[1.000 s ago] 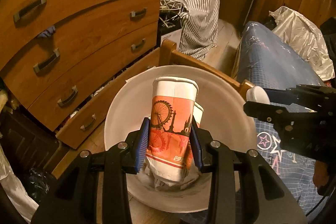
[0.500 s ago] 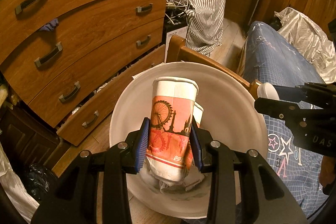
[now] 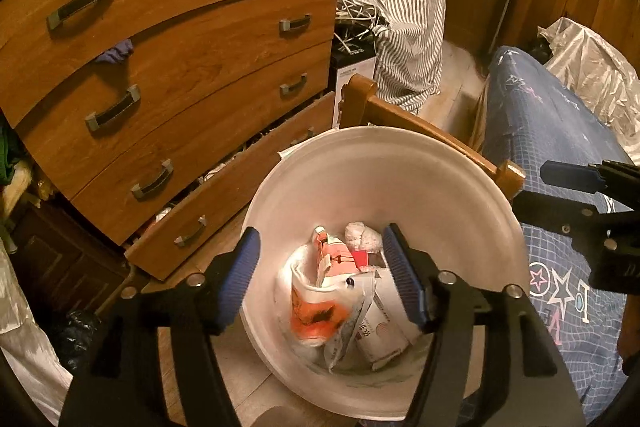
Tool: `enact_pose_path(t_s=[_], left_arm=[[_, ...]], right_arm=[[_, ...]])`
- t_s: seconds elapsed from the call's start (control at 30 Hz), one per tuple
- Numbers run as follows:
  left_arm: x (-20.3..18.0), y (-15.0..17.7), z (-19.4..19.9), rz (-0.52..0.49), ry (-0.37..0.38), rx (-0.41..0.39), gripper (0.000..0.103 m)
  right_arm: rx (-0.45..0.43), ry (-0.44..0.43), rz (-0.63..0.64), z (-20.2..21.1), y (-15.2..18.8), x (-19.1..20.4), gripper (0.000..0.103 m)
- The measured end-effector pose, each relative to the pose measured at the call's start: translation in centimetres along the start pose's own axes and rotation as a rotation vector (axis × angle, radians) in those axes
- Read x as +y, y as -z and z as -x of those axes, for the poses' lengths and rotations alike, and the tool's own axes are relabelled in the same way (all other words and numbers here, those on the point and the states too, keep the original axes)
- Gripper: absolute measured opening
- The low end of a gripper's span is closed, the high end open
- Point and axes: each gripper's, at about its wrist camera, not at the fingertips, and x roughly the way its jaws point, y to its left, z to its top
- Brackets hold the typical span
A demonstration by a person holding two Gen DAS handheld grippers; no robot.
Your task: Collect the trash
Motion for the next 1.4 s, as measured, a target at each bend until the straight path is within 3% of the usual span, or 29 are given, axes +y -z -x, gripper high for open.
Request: enact_pose_path(t_s=[0.17,0.2,0.27,0.37,0.43,0.5,0.6,0.77,0.93,1.1,1.4], left_arm=[[0.6,0.8,3.6,0.045,0.006,-0.102,0.082],[0.7,1.2,5.1,0.060,-0.004,-0.150,0.084],[0.1,2.4,8.1,0.070,-0.052,-0.252,0.098],[-0.8,4.5,11.8,0.069,-0.110,-0.371,0.098],[-1.3,6.0,13.5,0.079,-0.075,-0.422,0.098],[-1.8,7.3,14.6,0.072,-0.031,-0.421,0.098],[-2.7,8.9,15.6,0.071,-0.048,-0.395,0.098],[-4.1,10.4,17.6,0.058,-0.019,-0.402,0.098],[-4.5,10.3,18.7,0.047,-0.019,-0.396,0.098],[-4.9,10.4,19.3,0.044,-0.036,-0.414,0.098],[-5.0,10.7,19.5,0.033,-0.030,-0.421,0.098]], right_arm=[[-0.133,-0.036,-0.016,4.6,1.9,0.6,0.070],[-0.180,-0.028,-0.015,6.0,2.9,1.0,0.072],[-0.258,-0.007,-0.007,8.5,4.9,1.7,0.076],[-0.373,0.011,-0.017,12.3,9.0,2.6,0.080],[-0.414,0.023,-0.019,13.9,11.1,3.1,0.084],[-0.457,0.036,-0.010,15.7,13.3,3.7,0.086],[-0.499,0.066,-0.011,18.1,16.2,4.2,0.089],[-0.496,0.063,-0.019,20.4,18.6,4.2,0.091],[-0.471,0.042,-0.033,21.1,17.6,4.0,0.091],[-0.513,0.043,-0.026,21.9,16.9,4.4,0.091],[-0.504,0.035,-0.034,21.2,16.3,4.5,0.091]])
